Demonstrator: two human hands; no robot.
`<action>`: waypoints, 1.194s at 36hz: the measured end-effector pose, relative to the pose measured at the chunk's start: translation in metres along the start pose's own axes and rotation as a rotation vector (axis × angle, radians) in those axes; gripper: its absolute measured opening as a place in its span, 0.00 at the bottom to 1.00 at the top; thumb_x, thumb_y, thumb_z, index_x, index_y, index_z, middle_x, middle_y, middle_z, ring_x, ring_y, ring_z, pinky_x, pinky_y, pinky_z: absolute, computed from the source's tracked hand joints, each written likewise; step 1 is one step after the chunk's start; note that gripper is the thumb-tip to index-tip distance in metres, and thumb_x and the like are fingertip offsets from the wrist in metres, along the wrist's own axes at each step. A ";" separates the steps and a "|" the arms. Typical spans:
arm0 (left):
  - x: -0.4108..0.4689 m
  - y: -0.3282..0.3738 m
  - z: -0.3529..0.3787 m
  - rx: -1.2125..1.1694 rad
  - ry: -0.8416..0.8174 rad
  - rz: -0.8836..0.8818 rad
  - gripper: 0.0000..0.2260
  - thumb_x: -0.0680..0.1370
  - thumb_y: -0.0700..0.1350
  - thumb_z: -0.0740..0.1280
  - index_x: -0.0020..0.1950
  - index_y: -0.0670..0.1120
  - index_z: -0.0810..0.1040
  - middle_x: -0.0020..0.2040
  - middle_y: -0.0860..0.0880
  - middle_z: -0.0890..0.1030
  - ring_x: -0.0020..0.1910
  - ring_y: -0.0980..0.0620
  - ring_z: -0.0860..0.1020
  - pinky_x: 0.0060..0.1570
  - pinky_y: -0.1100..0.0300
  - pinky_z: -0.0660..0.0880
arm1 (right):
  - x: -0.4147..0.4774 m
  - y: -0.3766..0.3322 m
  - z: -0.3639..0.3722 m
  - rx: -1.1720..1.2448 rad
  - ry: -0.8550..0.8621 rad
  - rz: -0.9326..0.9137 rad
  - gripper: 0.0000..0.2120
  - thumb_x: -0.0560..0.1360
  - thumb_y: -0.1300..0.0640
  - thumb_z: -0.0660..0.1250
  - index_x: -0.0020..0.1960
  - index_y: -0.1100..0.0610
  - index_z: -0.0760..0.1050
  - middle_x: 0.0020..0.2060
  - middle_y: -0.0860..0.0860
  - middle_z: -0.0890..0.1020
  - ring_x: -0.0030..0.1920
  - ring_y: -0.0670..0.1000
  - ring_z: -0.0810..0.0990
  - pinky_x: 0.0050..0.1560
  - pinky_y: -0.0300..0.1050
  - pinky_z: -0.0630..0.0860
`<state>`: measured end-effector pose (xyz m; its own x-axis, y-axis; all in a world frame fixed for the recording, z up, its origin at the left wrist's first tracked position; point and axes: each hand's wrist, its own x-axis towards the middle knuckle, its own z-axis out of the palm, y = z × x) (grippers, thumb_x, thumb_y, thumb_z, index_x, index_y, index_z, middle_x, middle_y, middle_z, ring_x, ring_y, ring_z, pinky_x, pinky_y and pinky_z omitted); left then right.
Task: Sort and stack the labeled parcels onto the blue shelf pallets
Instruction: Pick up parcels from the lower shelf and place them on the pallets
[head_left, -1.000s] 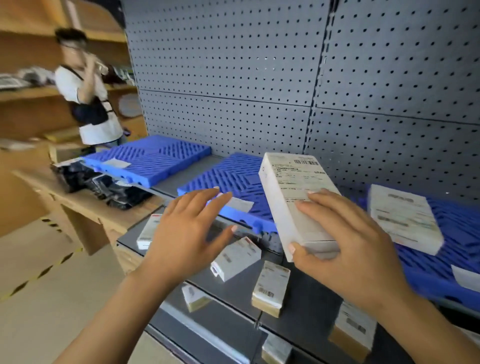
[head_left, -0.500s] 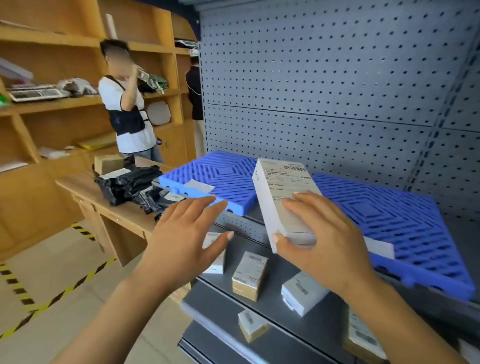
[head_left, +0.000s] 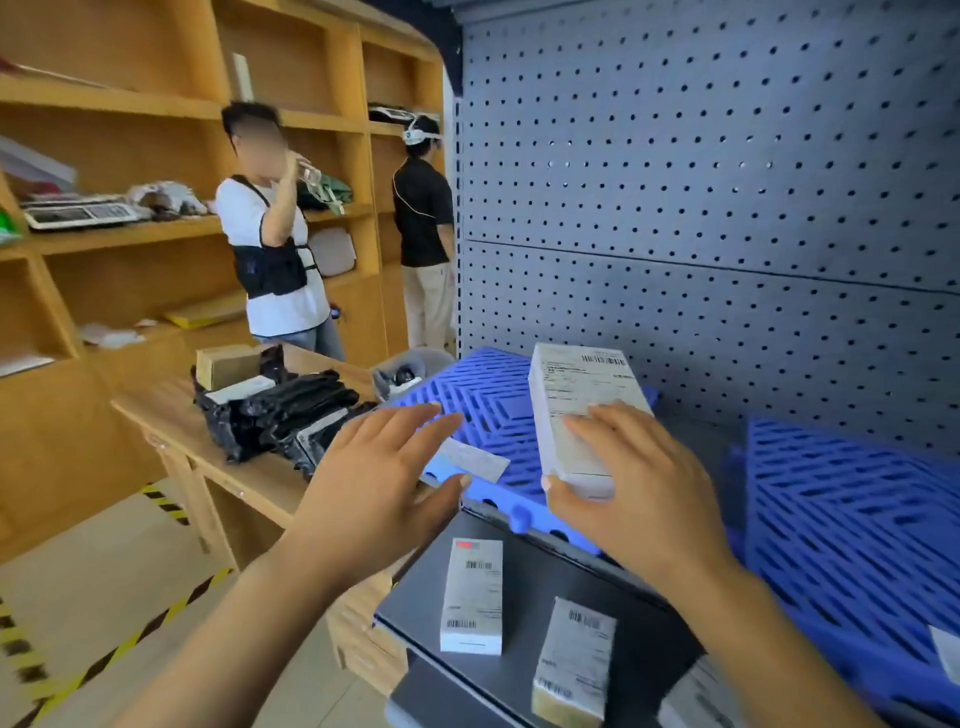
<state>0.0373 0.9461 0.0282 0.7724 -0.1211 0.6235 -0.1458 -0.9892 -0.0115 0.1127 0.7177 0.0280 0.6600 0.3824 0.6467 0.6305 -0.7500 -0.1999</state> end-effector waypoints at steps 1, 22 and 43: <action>0.005 -0.007 0.005 -0.003 0.000 0.008 0.24 0.75 0.60 0.60 0.65 0.48 0.77 0.61 0.48 0.79 0.59 0.46 0.77 0.59 0.49 0.73 | 0.006 0.000 0.007 -0.010 -0.015 0.012 0.26 0.66 0.38 0.60 0.56 0.52 0.78 0.57 0.50 0.79 0.61 0.54 0.76 0.49 0.56 0.79; 0.090 -0.101 0.088 -0.204 -0.126 0.215 0.25 0.77 0.62 0.56 0.65 0.50 0.77 0.61 0.50 0.78 0.59 0.47 0.77 0.56 0.50 0.74 | 0.070 -0.002 0.060 -0.183 -0.271 0.267 0.31 0.68 0.34 0.56 0.67 0.46 0.70 0.64 0.43 0.71 0.67 0.47 0.66 0.64 0.49 0.66; 0.065 -0.128 0.076 -0.501 -0.045 0.543 0.21 0.76 0.57 0.61 0.65 0.48 0.77 0.62 0.52 0.78 0.59 0.50 0.76 0.59 0.56 0.71 | -0.002 -0.089 0.058 -0.295 0.084 0.371 0.23 0.75 0.42 0.59 0.62 0.54 0.77 0.60 0.50 0.78 0.62 0.50 0.72 0.61 0.44 0.70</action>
<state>0.1533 1.0589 0.0106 0.5343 -0.5965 0.5990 -0.7710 -0.6344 0.0559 0.0789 0.8149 0.0020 0.7756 0.0241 0.6308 0.2075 -0.9535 -0.2187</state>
